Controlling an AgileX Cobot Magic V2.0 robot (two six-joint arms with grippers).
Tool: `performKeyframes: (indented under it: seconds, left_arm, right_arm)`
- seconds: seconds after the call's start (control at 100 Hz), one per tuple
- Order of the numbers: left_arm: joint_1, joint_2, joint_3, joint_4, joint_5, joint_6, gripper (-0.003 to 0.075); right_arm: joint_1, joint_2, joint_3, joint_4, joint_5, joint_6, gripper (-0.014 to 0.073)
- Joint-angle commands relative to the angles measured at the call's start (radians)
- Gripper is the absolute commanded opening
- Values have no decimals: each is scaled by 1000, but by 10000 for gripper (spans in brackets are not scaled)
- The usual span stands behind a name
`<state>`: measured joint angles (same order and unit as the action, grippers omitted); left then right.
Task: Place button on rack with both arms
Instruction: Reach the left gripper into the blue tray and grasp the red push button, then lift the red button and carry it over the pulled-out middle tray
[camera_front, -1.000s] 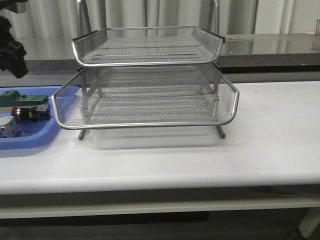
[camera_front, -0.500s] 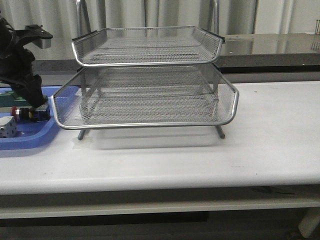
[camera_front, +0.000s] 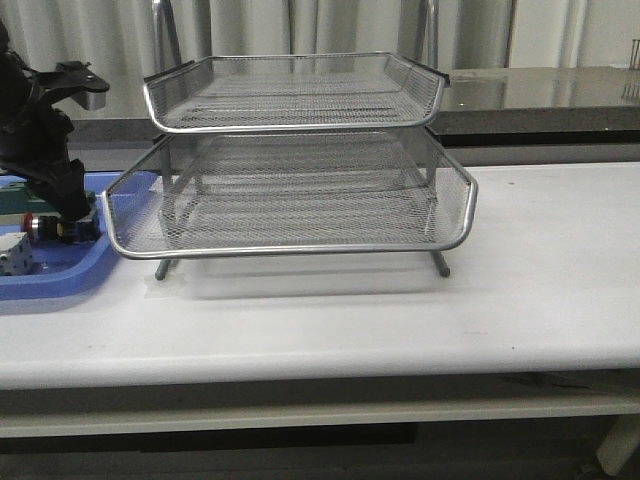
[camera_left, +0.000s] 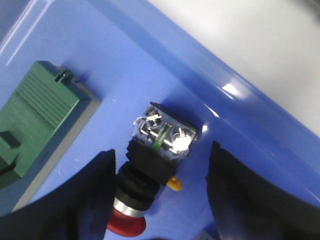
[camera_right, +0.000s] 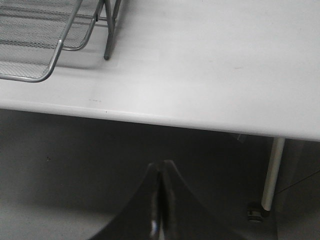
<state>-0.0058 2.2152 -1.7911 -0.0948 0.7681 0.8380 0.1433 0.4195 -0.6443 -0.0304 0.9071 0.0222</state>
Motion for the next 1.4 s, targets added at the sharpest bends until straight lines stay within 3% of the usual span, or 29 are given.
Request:
performKeyframes:
  seconds: [0.0,0.96,1.08,1.27,1.39]
  left_arm:
    - [-4,-59,-31,5,-41,1,399]
    - [-4,75,-118,49,26,15,395]
    - [-4,75,-138,54,31,15,298]
    - [-4,75,-223,56,91,11,48]
    - [-2,75,-312,56,174,-12,-11]
  right_arm:
    - [-4,7,-22,-13,-65,-1,-70]
    - [-4,7,-22,-13,-64,-1,-70]
    - [-4,7,-22,-13,-64,-1,-70]
    - [-4,7,-22,-13,-64,-1,-70]
    - [-4,7,-22,-13,-64,-1,-70]
